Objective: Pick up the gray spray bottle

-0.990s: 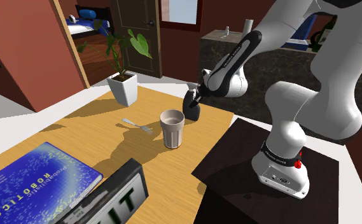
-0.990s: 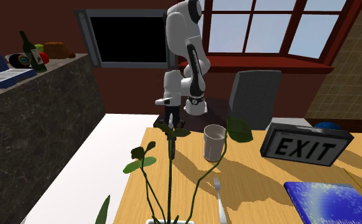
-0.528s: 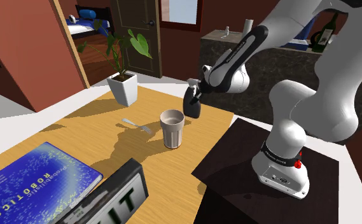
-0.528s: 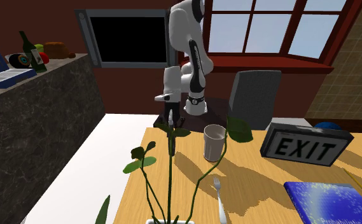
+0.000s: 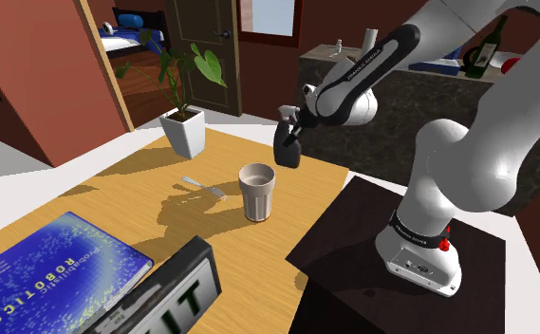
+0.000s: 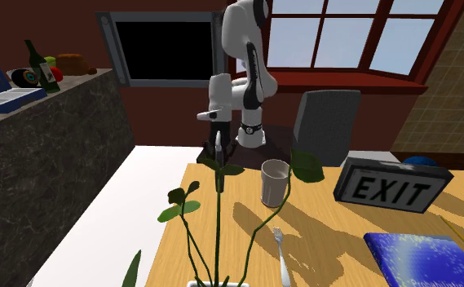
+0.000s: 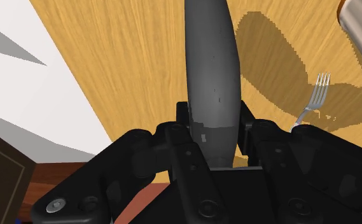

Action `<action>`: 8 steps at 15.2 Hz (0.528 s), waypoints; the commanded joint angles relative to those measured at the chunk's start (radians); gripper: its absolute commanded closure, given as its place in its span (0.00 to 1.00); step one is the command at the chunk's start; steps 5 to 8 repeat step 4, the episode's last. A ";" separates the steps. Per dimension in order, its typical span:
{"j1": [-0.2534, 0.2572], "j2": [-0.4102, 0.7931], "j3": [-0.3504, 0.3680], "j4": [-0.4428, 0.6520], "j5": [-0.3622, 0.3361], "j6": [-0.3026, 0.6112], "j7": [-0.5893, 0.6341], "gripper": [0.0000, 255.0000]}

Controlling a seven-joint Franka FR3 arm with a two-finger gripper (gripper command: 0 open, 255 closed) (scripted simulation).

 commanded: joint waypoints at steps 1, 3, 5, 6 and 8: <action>-0.087 -0.029 0.079 0.002 -0.027 -0.044 0.026 1.00; -0.120 -0.045 0.109 0.005 -0.042 -0.067 0.042 1.00; -0.119 -0.045 0.109 0.005 -0.043 -0.067 0.042 1.00; -0.119 -0.045 0.109 0.005 -0.043 -0.067 0.042 1.00; -0.119 -0.045 0.109 0.005 -0.043 -0.067 0.042 1.00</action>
